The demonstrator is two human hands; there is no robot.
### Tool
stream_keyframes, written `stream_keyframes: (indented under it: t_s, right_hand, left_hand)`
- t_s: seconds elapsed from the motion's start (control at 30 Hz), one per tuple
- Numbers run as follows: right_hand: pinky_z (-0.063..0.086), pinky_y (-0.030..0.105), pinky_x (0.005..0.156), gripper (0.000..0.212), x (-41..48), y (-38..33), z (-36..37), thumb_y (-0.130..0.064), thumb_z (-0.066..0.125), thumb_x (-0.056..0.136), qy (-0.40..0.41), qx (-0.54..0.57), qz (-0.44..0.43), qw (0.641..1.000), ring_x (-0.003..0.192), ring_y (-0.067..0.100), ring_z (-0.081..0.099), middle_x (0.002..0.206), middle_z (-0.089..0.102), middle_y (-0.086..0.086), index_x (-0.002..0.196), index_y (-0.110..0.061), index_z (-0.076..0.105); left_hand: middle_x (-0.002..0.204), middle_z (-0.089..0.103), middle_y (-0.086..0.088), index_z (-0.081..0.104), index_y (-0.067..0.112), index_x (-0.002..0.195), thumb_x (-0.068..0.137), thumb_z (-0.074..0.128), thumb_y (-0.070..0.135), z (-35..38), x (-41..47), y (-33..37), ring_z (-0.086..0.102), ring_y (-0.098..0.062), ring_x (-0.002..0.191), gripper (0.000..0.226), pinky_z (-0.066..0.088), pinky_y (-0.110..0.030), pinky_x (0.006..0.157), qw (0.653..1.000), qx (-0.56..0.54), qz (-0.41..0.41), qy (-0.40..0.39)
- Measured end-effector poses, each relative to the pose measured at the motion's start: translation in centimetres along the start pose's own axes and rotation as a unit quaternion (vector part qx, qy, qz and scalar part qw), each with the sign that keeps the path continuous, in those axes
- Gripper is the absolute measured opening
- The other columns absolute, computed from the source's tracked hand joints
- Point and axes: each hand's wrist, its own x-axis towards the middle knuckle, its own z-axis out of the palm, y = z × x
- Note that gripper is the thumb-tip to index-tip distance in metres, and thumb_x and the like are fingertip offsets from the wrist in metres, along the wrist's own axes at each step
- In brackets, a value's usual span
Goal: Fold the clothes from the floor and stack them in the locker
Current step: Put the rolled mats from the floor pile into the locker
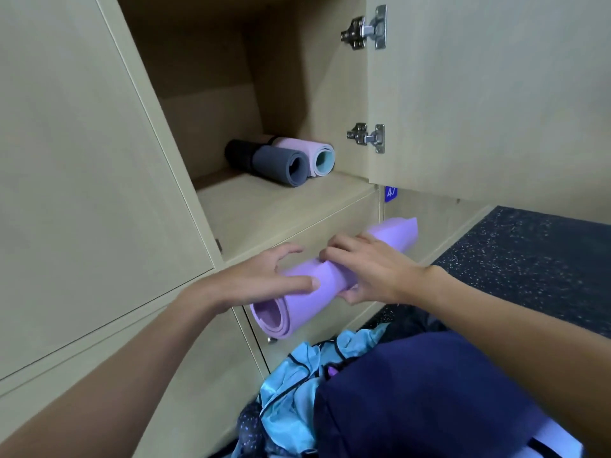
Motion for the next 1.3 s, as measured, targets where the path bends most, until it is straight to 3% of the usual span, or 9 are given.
stream_keyframes:
  t_s: [0.23, 0.37, 0.5, 0.63, 0.8, 0.93, 1.07, 1.2, 1.3]
  right_hand:
    - [0.038, 0.04, 0.106, 0.08, 0.0, -1.5, -2.5, -0.03, 0.086, 0.068, 0.242, 0.098, 0.126, 0.957, 0.126, 0.023, 0.039, 0.139, 0.039, 0.007, 0.135, -0.017, 0.046]
    - [0.038, 0.019, 0.1, 0.088, 0.6, -3.1, -3.4, -0.022, 0.083, 0.077, 0.148, 0.384, 0.147, 0.9, 0.125, 0.005, 0.044, 0.143, 0.037, -0.009, 0.148, -0.03, 0.031]
    - [0.039, 0.023, 0.109, 0.093, 0.8, -2.9, -4.5, -0.028, 0.081, 0.075, 0.069, 0.415, 0.096, 0.902, 0.134, -0.006, 0.039, 0.152, 0.034, -0.013, 0.149, -0.043, 0.028]
    - [0.039, 0.023, 0.109, 0.091, 2.5, -3.0, -4.7, -0.029, 0.084, 0.074, 0.041, 0.459, 0.084, 0.884, 0.131, -0.004, 0.045, 0.149, 0.041, -0.018, 0.148, -0.04, 0.032]
    - [0.049, 0.024, 0.101, 0.07, 5.5, -1.7, -3.3, 0.005, 0.067, 0.085, 0.075, 0.499, 0.121, 0.855, 0.111, 0.007, 0.063, 0.127, 0.065, -0.001, 0.14, -0.031, 0.045]
    - [0.053, 0.03, 0.09, 0.064, 7.8, -0.4, -0.9, 0.008, 0.055, 0.088, 0.069, 0.499, 0.127, 0.854, 0.09, 0.005, 0.066, 0.103, 0.071, 0.0, 0.138, -0.031, 0.048]
    - [0.05, 0.032, 0.101, 0.061, 10.5, 1.9, 1.3, 0.004, 0.048, 0.088, 0.104, 0.458, 0.136, 0.872, 0.111, 0.013, 0.064, 0.129, 0.064, -0.003, 0.145, -0.02, 0.046]
    - [0.043, 0.025, 0.104, 0.061, 11.9, 4.9, 2.6, -0.01, 0.056, 0.092, 0.039, 0.444, 0.13, 0.886, 0.118, 0.002, 0.056, 0.131, 0.06, -0.013, 0.147, -0.029, 0.038]
    - [0.02, 0.039, 0.12, 0.072, 12.4, 8.2, 3.6, -0.046, 0.073, 0.081, -0.063, 0.273, 0.163, 0.946, 0.139, 0.015, 0.036, 0.142, 0.048, -0.007, 0.142, -0.038, 0.036]
  left_hand:
    - [0.11, 0.066, 0.006, 0.052, 0.051, 0.13, 0.067, 0.074, 0.042, -1.2, -2.7, 1.1, 0.066, -0.007, 0.096, 0.067, 0.049, -0.023, 0.074, 0.974, -0.169, 0.037, 0.143]
    - [0.119, 0.065, 0.012, 0.051, 0.044, 0.129, 0.085, 0.074, 0.027, -0.2, -2.2, 2.4, 0.065, -0.006, 0.106, 0.053, 0.055, -0.029, 0.084, 0.921, -0.291, 0.074, 0.249]
    - [0.125, 0.059, 0.013, 0.044, 0.047, 0.13, 0.091, 0.069, 0.028, 0.3, -1.0, 2.9, 0.062, -0.012, 0.114, 0.05, 0.057, -0.039, 0.092, 0.888, -0.339, 0.085, 0.299]
    - [0.136, 0.053, 0.013, 0.044, 0.043, 0.141, 0.096, 0.061, 0.033, 0.5, 0.7, 2.9, 0.061, -0.007, 0.113, 0.049, 0.057, -0.026, 0.082, 0.871, -0.368, 0.088, 0.314]
    - [0.142, 0.04, 0.008, 0.033, 0.061, 0.14, 0.076, 0.054, 0.061, -0.2, 3.7, 1.6, 0.049, -0.013, 0.128, 0.067, 0.043, -0.038, 0.108, 0.91, -0.299, 0.037, 0.283]
    - [0.141, 0.022, 0.01, 0.024, 0.051, 0.147, 0.096, 0.057, 0.044, -0.4, 5.9, -0.2, 0.042, -0.002, 0.121, 0.062, 0.035, -0.011, 0.088, 0.934, -0.246, 0.031, 0.257]
    - [0.146, 0.017, 0.009, 0.023, 0.046, 0.147, 0.095, 0.064, 0.036, -0.7, 8.5, -2.8, 0.035, 0.019, 0.111, 0.067, 0.026, 0.012, 0.068, 0.955, -0.138, 0.055, 0.256]
    - [0.157, 0.01, 0.01, 0.018, 0.039, 0.156, 0.097, 0.062, 0.032, -2.2, 11.1, -4.4, 0.031, 0.007, 0.13, 0.075, 0.026, 0.004, 0.083, 0.962, -0.075, 0.066, 0.254]
    - [0.159, -0.005, 0.019, 0.012, 0.05, 0.154, 0.09, 0.07, 0.031, -2.7, 12.8, -5.5, 0.014, 0.002, 0.147, 0.089, 0.028, -0.012, 0.104, 0.968, -0.086, 0.07, 0.226]
